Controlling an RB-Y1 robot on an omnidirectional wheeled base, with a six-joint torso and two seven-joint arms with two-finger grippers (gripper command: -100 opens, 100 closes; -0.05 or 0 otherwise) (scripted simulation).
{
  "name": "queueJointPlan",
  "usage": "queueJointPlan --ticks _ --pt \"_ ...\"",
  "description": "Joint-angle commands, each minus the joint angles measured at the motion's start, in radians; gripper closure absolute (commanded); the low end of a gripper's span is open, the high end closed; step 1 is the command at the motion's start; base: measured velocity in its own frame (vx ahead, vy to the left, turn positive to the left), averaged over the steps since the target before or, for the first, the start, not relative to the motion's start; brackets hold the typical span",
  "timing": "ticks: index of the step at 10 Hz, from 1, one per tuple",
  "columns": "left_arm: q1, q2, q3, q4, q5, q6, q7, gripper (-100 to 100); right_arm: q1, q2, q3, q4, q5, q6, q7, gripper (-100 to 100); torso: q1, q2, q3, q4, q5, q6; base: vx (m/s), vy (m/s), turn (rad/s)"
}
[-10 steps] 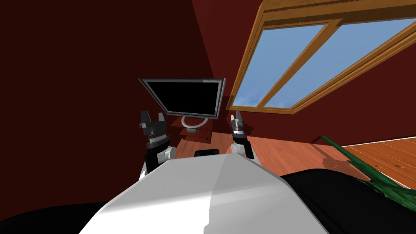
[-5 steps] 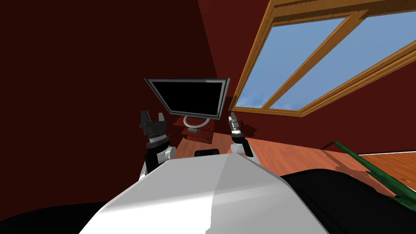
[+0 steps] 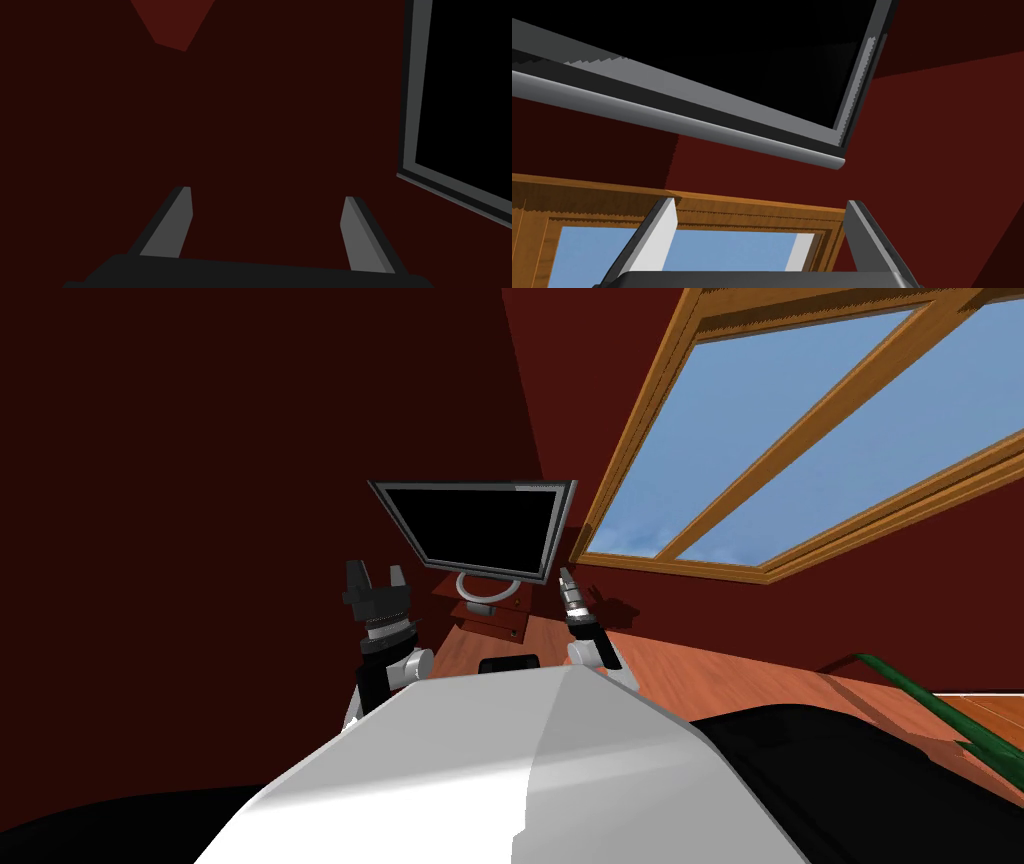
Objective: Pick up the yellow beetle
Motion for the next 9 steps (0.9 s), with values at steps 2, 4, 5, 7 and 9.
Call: queueJointPlan --ticks 2,4,5,7,9 --pt "0.000 0.000 0.000 0.000 0.000 0.000 0.000 0 -0.009 -0.018 0.012 0.012 -0.008 0.038 0.066 -100 0.000 0.000 0.000 0.000 0.000 0.000 0.019 0.009 0.084" --pt "0.000 0.000 0.000 0.000 0.000 0.000 0.000 0 -0.016 -0.035 0.022 0.022 -0.016 0.074 0.120 -100 0.000 0.000 0.000 0.000 0.000 0.000 0.021 0.011 0.112" --pt "0.000 0.000 0.000 0.000 0.000 0.000 0.000 0 -0.024 -0.054 0.032 0.032 -0.025 0.111 0.153 -100 0.000 0.000 0.000 0.000 0.000 0.000 0.026 0.014 0.129" --pt "0.000 0.000 0.000 0.000 0.000 0.000 0.000 0 -0.032 -0.073 0.042 0.043 -0.034 0.149 0.208 -100 0.000 0.000 0.000 0.000 0.000 0.000 0.022 0.008 0.117" --pt "0.000 0.000 0.000 0.000 0.000 0.000 0.000 0 -0.041 -0.093 0.052 0.055 -0.043 0.188 0.263 -100 0.000 0.000 0.000 0.000 0.000 0.000 0.020 0.011 0.096"
